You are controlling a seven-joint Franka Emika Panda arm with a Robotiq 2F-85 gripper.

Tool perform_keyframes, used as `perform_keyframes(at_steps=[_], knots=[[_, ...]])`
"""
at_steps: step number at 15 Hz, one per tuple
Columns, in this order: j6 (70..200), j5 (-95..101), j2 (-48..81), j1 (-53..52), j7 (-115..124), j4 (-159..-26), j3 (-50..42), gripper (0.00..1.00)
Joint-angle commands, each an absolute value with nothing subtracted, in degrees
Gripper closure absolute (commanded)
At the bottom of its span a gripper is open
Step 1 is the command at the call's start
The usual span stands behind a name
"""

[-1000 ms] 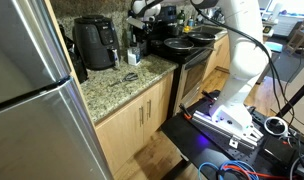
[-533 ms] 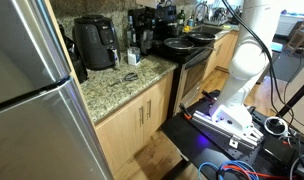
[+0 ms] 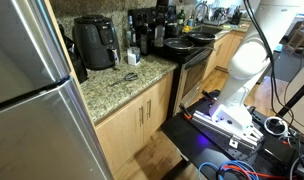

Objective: Take the black pepper container and put it on the left side of the counter

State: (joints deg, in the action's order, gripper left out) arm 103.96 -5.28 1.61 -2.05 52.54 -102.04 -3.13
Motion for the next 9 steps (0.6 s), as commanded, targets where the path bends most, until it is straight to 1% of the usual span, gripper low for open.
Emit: perform_keyframes(at_steps=[1,3,5,9], knots=[[103.80,-5.25,2.08,-1.22,52.57,-101.84,-2.27,0.67],[102.31,-5.27,2.62,-3.48,48.02,-102.80,0.17,0.67],[102.88,-6.11,-0.08,-5.85,47.27,-105.87,3.23,0.67],[103.99,-6.16,-0.61,-11.53,46.15,-107.79,9.92,0.67]])
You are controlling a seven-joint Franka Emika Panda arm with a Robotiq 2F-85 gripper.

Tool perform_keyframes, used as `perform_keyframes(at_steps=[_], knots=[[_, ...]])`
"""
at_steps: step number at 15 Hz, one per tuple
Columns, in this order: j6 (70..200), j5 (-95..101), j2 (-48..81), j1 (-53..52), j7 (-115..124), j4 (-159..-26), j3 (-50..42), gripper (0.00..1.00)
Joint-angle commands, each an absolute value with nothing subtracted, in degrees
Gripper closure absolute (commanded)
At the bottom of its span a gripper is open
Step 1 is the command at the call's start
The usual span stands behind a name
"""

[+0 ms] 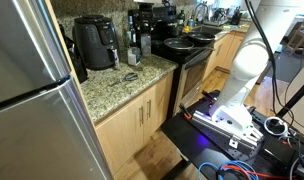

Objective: Take the black pepper container and put it on the left side of the counter

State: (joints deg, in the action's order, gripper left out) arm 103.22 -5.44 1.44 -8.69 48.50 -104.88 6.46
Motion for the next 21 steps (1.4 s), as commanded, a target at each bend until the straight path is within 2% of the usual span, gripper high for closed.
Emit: perform_keyframes(at_steps=[1,2,4,5,8,16,17,18,19,21], knots=[[104.49,-6.01,-0.16,-12.02,43.90,-107.31,10.61,0.67],[103.22,-5.41,1.10,-11.41,47.99,-105.57,10.02,0.42],[103.33,-5.38,1.09,-12.88,47.51,-105.68,11.43,0.42],[103.33,-5.37,1.08,-12.88,47.04,-105.68,11.42,0.67],[103.82,-5.71,3.51,-15.22,42.37,-106.66,13.80,0.67],[123.20,-7.19,8.80,-22.82,38.45,-106.47,19.82,0.67],[120.70,-5.48,8.85,-23.55,41.74,-106.55,19.54,0.42],[121.99,-5.66,9.08,-23.75,41.20,-106.52,19.61,0.42],[122.30,-5.73,9.12,-23.72,40.85,-106.49,19.58,0.67],[120.64,-2.33,11.98,-24.22,42.45,-104.90,19.02,0.67]])
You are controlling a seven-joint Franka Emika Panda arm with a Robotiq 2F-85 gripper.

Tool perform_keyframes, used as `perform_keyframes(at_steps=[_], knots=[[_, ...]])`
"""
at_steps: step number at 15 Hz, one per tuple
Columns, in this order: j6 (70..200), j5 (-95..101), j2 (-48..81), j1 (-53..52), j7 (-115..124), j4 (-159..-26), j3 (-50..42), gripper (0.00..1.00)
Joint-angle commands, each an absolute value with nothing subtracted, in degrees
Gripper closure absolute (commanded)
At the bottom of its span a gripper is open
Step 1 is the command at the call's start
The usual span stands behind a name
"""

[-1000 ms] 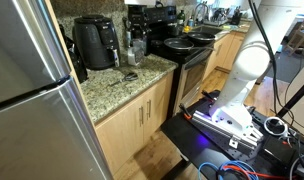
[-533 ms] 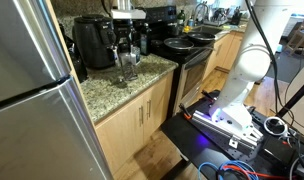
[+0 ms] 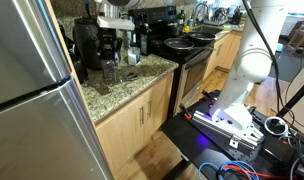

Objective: Take the black pepper container and put it on the left side of the counter

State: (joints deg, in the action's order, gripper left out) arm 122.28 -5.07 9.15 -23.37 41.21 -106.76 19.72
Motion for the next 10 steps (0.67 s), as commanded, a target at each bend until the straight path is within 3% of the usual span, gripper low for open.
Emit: perform_keyframes(at_steps=[1,10], knots=[[120.10,-1.09,13.67,-24.81,42.98,-103.73,19.21,0.67],[115.98,6.18,27.33,-32.12,47.74,-88.71,17.08,0.67]])
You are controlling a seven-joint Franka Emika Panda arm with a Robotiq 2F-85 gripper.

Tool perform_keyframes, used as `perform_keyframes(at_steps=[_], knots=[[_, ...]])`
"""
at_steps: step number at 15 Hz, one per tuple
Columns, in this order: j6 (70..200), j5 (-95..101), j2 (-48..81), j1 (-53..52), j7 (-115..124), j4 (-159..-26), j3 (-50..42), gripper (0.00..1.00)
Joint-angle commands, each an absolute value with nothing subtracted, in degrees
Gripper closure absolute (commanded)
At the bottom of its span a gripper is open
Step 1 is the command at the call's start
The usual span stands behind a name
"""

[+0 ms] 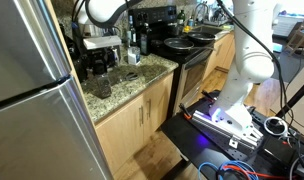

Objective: Take the black pepper container and put it on the left side of the counter

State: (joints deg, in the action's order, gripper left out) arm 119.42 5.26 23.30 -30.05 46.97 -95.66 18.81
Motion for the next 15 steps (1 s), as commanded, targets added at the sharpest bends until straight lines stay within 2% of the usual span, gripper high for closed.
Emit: perform_keyframes(at_steps=[1,12,13,14,15], knots=[[115.91,5.92,28.23,-32.47,47.51,-87.45,16.70,0.67],[121.07,3.77,32.09,-34.74,49.15,-86.04,13.67,0.67],[121.17,2.88,32.37,-34.32,48.73,-86.04,13.85,0.30],[121.36,2.49,31.92,-34.36,48.60,-86.71,13.96,0.16],[120.78,2.38,31.37,-34.57,48.82,-87.13,13.78,0.11]])
